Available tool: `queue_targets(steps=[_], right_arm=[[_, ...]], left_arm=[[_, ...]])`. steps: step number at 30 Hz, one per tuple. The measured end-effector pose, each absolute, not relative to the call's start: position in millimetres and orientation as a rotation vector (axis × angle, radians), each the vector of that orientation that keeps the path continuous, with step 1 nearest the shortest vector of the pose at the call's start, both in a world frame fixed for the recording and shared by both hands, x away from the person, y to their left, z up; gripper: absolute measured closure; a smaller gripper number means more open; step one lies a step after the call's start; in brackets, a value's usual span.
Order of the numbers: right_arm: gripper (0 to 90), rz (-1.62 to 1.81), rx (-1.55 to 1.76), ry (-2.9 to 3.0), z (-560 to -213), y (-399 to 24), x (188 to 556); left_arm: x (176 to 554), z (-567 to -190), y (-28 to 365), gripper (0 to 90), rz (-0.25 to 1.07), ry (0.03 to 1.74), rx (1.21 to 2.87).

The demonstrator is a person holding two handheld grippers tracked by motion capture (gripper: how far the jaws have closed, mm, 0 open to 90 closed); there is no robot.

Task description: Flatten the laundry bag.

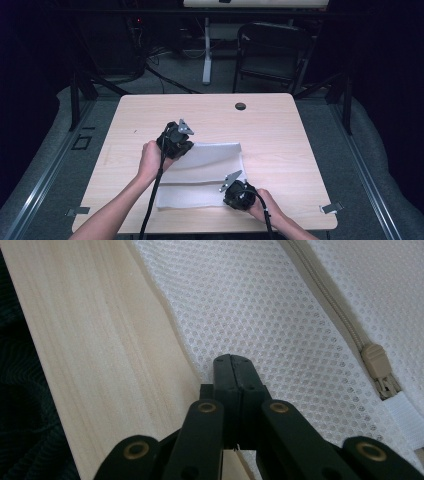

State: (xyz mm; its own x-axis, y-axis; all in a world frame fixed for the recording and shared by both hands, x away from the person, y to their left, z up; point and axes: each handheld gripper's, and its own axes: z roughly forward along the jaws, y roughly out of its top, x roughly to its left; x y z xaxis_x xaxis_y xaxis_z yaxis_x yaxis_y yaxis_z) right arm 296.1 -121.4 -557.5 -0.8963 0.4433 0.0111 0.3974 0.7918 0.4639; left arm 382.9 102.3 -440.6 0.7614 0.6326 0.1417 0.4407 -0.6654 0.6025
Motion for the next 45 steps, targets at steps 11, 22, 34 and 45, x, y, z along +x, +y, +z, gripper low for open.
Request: queue_targets(steps=[11, 22, 34, 45], right_arm=[[90.0, 0.744, 0.701, 2.88, -558.5, -118.5, 293.7], [90.0, 0.734, 0.737, 2.893, -557.5, -117.1, 292.7], [90.0, 0.736, 0.706, 2.917, -557.4, -110.4, 286.4], [90.0, 0.733, 0.699, 2.925, -557.0, -111.6, 287.4]], left_arm=[[397.0, -432.3, 100.1, 89.1, 0.516, 0.826, 2.348], [416.9, -426.5, 97.3, 89.2, 0.566, 0.832, 2.311], [437.3, -431.6, 96.1, 89.1, 0.61, 0.899, 2.259], [456.1, -440.7, 91.6, 89.1, 0.661, 0.947, 2.22]])
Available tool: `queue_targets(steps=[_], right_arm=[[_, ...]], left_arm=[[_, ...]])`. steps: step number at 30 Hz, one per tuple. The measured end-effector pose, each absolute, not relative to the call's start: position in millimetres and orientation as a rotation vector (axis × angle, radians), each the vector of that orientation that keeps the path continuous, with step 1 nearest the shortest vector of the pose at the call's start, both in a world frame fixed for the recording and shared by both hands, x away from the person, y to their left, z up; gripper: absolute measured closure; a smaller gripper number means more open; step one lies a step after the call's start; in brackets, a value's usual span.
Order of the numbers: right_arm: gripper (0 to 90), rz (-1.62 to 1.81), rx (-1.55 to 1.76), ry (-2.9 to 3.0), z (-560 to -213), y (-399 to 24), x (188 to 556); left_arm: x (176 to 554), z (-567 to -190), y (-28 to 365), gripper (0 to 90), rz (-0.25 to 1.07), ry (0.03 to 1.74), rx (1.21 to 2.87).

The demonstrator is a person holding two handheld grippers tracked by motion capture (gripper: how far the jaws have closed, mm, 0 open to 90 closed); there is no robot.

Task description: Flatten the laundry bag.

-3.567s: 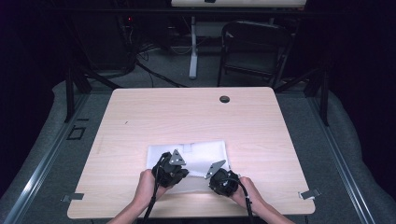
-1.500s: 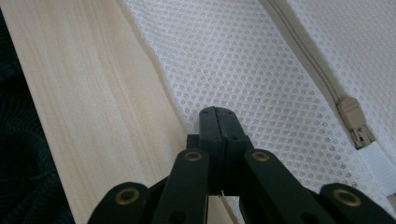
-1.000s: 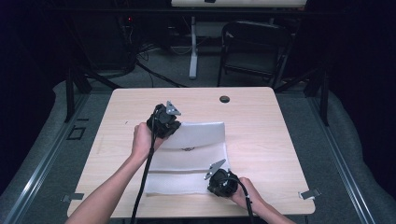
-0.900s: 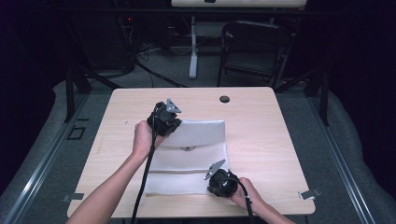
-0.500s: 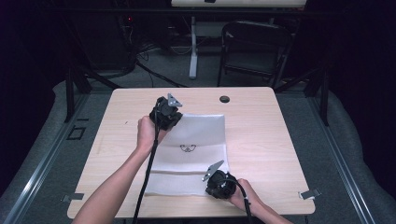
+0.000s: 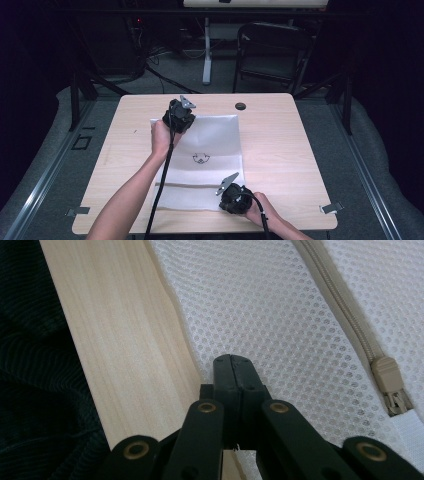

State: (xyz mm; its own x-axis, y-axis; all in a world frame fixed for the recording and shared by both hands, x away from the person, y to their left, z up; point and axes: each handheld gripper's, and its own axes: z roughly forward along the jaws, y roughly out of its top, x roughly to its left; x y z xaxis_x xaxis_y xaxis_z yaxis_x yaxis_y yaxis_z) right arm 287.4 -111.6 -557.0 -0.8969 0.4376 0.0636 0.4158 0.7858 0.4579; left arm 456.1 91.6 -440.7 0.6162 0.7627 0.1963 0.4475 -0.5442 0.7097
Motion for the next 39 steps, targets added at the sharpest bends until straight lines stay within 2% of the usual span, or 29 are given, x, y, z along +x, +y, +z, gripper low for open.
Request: queue_targets(steps=[12, 20, 31, 33, 36, 37, 39], right_arm=[[90.0, 0.752, 0.689, 2.986, -557.5, -114.9, 282.2], [90.0, 0.734, 0.694, 3.012, -557.1, -117.2, 277.7], [90.0, 0.753, 0.721, 2.991, -554.9, -114.7, 274.5], [88.3, 0.786, 0.727, 2.977, -550.4, -116.9, 275.6], [83.8, 0.834, 0.753, 2.932, -542.9, -123.7, 279.7], [79.5, 0.838, 0.767, 2.918, -540.7, -126.7, 281.4], [76.3, 0.856, 0.787, 2.89, -537.0, -133.9, 285.5]], left_arm=[[452.0, -445.9, 89.6, 88.9, 0.63, 0.968, 2.238], [460.9, -452.2, 95.1, 88.8, 0.658, 1.016, 2.212], [477.4, -467.1, 82.5, 87.3, 0.68, 1.058, 2.19], [480.1, -467.0, 82.6, 85.0, 0.688, 1.058, 2.178], [483.8, -465.6, 84.0, 76.2, 0.682, 1.065, 2.172], [485.0, -465.7, 84.4, 70.2, 0.679, 1.074, 2.167], [486.0, -465.4, 85.9, 60.8, 0.669, 1.073, 2.175]])
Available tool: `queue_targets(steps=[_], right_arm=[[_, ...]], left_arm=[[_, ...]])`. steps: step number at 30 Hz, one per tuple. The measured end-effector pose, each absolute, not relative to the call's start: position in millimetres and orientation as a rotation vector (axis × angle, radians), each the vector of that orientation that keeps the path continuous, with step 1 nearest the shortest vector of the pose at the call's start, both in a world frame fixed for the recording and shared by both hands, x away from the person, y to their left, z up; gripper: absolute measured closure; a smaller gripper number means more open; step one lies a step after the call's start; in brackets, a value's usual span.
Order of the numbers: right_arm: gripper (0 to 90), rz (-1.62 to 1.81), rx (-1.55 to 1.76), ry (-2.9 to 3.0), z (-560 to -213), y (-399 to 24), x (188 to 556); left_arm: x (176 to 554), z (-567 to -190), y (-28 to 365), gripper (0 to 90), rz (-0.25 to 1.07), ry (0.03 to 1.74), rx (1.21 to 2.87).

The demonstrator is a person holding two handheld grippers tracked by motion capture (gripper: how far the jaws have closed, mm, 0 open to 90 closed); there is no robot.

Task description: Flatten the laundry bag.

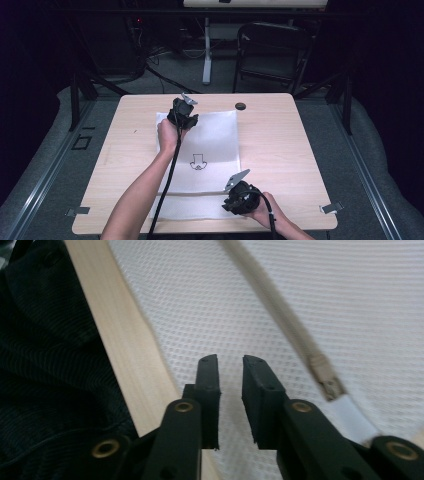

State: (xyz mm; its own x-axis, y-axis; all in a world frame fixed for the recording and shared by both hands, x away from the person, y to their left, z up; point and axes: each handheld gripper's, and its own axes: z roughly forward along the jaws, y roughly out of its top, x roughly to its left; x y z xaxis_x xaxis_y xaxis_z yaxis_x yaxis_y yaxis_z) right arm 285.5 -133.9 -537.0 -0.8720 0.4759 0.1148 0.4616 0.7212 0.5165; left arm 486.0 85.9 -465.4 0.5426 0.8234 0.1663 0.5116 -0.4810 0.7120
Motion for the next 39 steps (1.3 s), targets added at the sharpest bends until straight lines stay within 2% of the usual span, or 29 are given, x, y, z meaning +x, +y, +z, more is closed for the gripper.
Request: queue_targets(steps=[2, 6, 11, 14, 27, 32, 39], right_arm=[[67.7, 0.855, 0.8, 2.87, -533.1, -140.6, 289.0], [50.9, 0.883, 0.891, 2.802, -526.5, -155.6, 297.0], [25.1, 0.873, 0.945, 2.758, -518.9, -172.8, 304.7], [16.2, 0.863, 0.965, 2.75, -517.2, -180.0, 308.0], [5.4, 0.813, 0.994, 2.767, -516.0, -187.6, 318.0], [1.2, 0.815, 0.99, 2.76, -515.3, -190.0, 318.6], [0.4, 0.803, 1.005, 2.752, -515.5, -194.3, 319.6]], left_arm=[[486.4, -465.7, 87.7, 49.9, 0.638, 1.083, 2.173], [482.2, -467.6, 89.9, 36.2, 0.594, 1.079, 2.188], [468.1, -471.1, 93.6, 21.3, 0.547, 1.051, 2.218], [456.8, -473.8, 96.6, 16.9, 0.518, 1.024, 2.232], [391.1, -491.0, 105.3, 9.5, 0.356, 0.9, 2.292], [375.9, -487.9, 103.3, 8.0, 0.308, 0.866, 2.295], [367.5, -489.3, 98.7, 7.3, 0.281, 0.823, 2.312]])
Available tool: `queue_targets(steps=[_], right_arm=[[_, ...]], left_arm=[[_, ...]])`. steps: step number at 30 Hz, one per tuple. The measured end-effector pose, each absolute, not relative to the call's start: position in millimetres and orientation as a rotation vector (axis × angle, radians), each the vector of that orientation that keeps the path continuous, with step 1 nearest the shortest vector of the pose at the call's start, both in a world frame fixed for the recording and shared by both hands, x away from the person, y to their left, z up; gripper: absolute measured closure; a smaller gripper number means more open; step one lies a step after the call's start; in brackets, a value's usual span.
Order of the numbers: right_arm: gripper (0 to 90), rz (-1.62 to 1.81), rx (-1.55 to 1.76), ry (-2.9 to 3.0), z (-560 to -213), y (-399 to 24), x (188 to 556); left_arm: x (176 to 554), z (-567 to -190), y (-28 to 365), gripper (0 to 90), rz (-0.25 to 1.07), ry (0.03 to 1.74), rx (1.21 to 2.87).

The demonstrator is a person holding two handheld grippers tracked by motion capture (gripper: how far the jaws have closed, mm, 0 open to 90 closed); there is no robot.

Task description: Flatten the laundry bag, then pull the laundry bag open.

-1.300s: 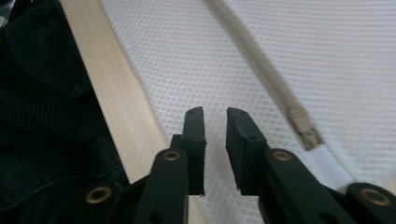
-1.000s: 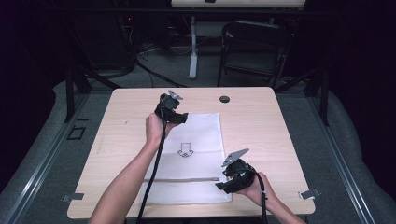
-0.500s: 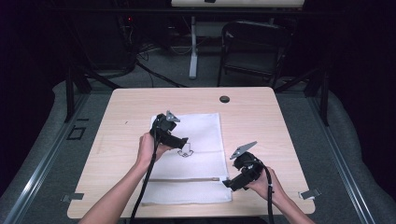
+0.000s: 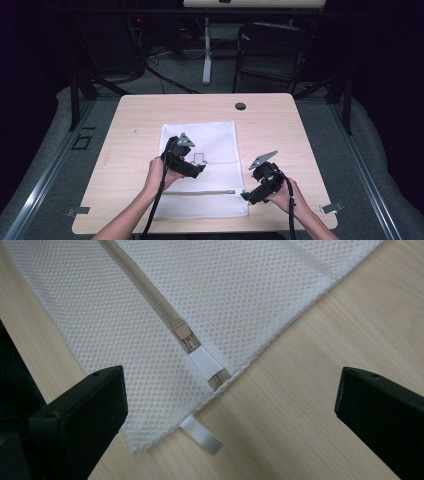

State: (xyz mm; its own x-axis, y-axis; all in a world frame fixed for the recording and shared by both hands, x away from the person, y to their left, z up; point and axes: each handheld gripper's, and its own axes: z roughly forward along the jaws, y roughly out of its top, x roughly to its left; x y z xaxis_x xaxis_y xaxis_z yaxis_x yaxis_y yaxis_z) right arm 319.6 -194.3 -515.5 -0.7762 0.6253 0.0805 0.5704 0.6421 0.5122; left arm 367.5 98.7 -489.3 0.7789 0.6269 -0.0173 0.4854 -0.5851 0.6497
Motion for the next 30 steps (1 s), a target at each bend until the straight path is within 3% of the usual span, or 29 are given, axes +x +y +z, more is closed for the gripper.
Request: queue_targets(steps=[7, 16, 23, 30], right_arm=[[2.9, 0.797, 1.038, 2.749, -518.1, -197.3, 321.5], [14.7, 0.816, 1.034, 2.71, -515.1, -197.6, 320.6], [35.2, 0.856, 1.017, 2.708, -516.8, -197.8, 321.1], [58.2, 0.839, 0.973, 2.746, -522.8, -189.3, 320.2]], left_arm=[[362.2, -492.0, 94.0, 8.6, 0.259, 0.786, 2.313], [353.2, -502.6, 78.0, 12.7, 0.222, 0.719, 2.323], [343.6, -515.7, 57.5, 16.6, 0.158, 0.628, 2.358], [336.9, -530.0, 41.2, 27.9, 0.085, 0.545, 2.394]])
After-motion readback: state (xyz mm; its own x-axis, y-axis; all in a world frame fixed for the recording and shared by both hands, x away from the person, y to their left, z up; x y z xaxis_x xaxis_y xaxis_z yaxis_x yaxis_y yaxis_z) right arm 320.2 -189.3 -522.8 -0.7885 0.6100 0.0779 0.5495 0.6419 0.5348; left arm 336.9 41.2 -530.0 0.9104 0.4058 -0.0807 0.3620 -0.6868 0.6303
